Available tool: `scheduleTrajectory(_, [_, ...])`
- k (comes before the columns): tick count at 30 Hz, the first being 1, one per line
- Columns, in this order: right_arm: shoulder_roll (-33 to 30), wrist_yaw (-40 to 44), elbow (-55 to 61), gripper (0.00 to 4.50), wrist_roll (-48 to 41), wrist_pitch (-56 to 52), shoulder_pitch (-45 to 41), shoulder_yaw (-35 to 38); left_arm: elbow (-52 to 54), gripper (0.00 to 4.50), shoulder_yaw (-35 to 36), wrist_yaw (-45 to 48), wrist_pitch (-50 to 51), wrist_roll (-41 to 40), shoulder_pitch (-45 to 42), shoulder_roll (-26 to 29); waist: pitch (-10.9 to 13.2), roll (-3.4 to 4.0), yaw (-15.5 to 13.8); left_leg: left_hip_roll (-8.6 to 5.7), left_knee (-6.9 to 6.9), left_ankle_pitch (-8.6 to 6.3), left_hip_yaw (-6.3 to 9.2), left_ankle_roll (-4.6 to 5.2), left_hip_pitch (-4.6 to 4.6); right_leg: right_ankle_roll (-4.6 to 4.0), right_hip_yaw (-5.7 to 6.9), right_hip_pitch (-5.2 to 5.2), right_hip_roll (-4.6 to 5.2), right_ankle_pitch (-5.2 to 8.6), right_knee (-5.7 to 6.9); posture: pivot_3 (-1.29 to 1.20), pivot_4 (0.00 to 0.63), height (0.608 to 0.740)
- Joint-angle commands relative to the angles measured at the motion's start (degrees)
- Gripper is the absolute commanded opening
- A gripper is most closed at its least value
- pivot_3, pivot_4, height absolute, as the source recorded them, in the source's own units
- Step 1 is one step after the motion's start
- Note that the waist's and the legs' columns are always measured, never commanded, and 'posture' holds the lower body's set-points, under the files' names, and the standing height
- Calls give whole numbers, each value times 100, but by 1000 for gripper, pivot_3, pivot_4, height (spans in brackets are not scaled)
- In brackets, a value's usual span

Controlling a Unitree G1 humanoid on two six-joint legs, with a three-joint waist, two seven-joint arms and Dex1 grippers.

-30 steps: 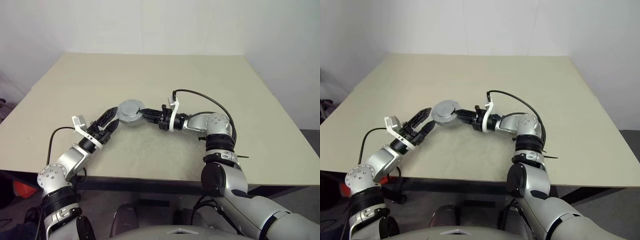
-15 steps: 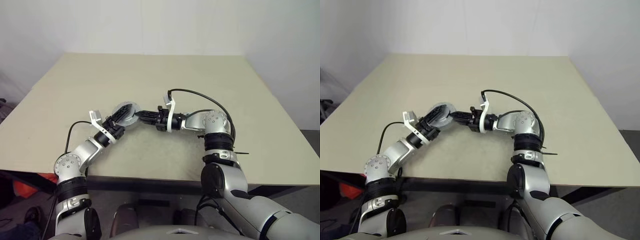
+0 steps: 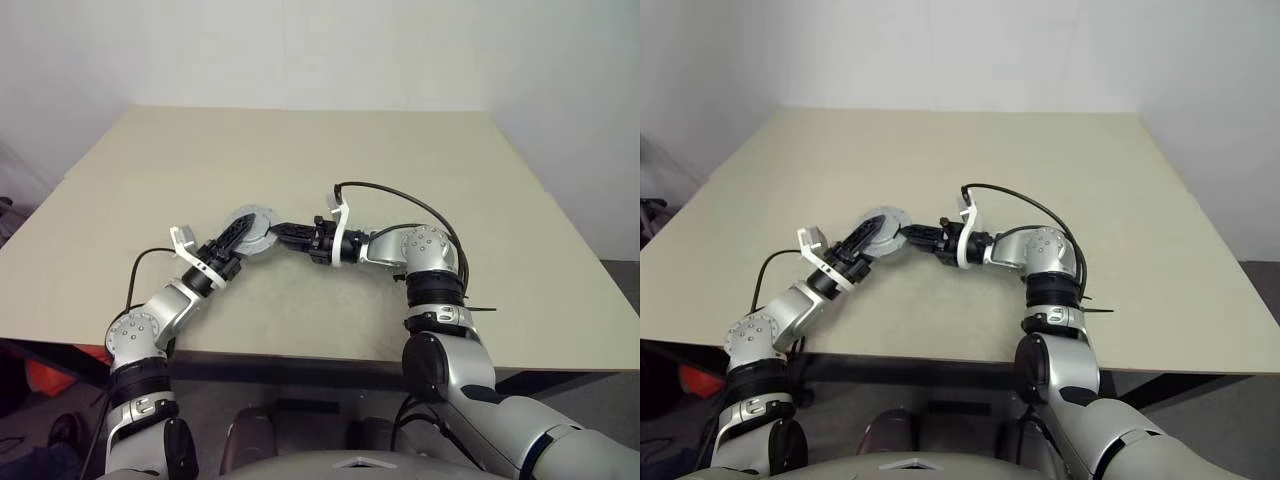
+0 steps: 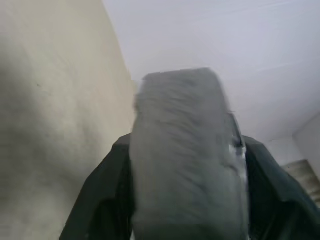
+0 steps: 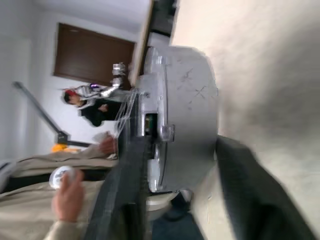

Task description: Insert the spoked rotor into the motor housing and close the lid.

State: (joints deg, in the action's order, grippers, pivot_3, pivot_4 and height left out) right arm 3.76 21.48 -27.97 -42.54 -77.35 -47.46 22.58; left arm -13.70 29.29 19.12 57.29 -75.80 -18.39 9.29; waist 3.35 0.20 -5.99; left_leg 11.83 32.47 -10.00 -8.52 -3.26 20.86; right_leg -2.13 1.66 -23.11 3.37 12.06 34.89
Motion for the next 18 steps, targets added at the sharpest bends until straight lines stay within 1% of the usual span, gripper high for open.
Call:
scheduleTrajectory(1, [37,-27,432,3199,-14,486,-101,-99,60,2368,-62,-7,-188,237,31,38,0,0,4,0,1,0,0,0,0,0,0,1,0,0,0,0,0,740])
scheduleTrajectory(2, [30,-60,422,3473,24,588,-90,-136,61,2368,-58,-14,-264,301,34,29,0,0,7,1,2,0,0,0,0,3,0,1,0,-2,0,0,0,740])
scheduleTrajectory(7, [4,-395,63,3473,100,1045,-158,21,-23,2368,133,-74,-670,531,-14,-8,-1,-3,14,3,4,0,0,0,-1,5,1,2,-1,-4,0,0,0,740])
scheduleTrajectory(10, [-53,-425,70,3473,134,1139,-109,-28,-98,2368,441,-199,-1273,727,-60,60,-1,-3,22,3,5,0,0,0,0,5,1,1,-1,-4,0,0,0,740])
scheduleTrajectory(13, [-119,-389,79,3473,157,1184,-26,-89,-293,2368,872,-397,-1750,785,-87,260,-1,-4,49,4,4,0,1,0,-1,6,1,1,-3,-6,0,0,0,740])
scheduleTrajectory(18, [-127,-441,40,3473,59,1261,8,0,-367,2368,1004,-568,-1913,988,15,434,0,-9,27,3,5,-1,2,2,1,7,1,1,-3,-6,-2,0,0,740])
